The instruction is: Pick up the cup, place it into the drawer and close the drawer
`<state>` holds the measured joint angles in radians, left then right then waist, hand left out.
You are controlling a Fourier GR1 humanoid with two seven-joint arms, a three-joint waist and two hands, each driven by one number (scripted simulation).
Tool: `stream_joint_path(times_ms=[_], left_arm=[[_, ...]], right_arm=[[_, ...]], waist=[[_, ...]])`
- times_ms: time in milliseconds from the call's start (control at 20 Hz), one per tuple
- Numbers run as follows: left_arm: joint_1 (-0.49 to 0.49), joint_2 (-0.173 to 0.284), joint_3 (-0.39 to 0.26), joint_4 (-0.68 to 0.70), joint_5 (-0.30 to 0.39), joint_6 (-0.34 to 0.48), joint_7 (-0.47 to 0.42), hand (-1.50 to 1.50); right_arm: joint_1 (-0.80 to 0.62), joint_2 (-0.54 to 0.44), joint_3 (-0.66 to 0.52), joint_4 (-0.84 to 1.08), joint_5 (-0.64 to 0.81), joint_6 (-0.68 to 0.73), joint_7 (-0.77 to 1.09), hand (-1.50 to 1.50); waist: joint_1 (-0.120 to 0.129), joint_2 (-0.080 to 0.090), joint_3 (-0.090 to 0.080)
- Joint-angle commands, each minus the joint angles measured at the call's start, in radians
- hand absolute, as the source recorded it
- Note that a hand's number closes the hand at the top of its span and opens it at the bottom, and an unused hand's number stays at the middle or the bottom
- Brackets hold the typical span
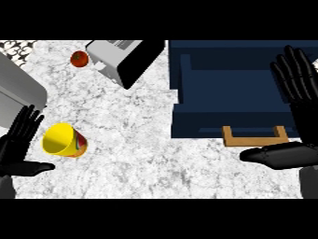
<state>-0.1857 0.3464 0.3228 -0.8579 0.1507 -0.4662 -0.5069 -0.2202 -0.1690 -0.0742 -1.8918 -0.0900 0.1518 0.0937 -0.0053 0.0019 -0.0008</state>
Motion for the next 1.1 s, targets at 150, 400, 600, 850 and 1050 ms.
stream_joint_path(times_ms=[150,400,600,850,1050], left_arm=[[-0.152,0.049,-0.004,0.377,-0.124,0.033,-0.237,-1.50],[-0.194,0.053,-0.005,0.573,-0.160,0.024,-0.402,-1.50],[-0.220,0.040,-0.003,0.607,-0.166,0.055,-0.433,-1.50],[-0.199,0.035,-0.007,0.638,-0.175,0.044,-0.509,-1.50],[-0.243,0.045,-0.005,0.647,-0.176,0.022,-0.505,-1.50]], right_arm=[[-0.064,-0.014,-0.029,0.042,-0.006,0.004,0.004,-1.50],[-0.093,-0.014,-0.035,0.058,-0.018,0.003,0.018,-1.50],[0.012,-0.018,-0.024,-0.028,-0.036,0.038,0.012,-1.50],[-0.035,-0.050,-0.057,-0.023,-0.075,0.055,0.056,-1.50],[-0.107,-0.027,-0.052,0.080,-0.031,0.020,0.010,-1.50]], waist=[[-0.004,0.002,-0.001],[-0.011,0.005,-0.002],[-0.026,0.007,-0.003],[-0.024,0.007,-0.004],[-0.021,0.014,-0.005]])
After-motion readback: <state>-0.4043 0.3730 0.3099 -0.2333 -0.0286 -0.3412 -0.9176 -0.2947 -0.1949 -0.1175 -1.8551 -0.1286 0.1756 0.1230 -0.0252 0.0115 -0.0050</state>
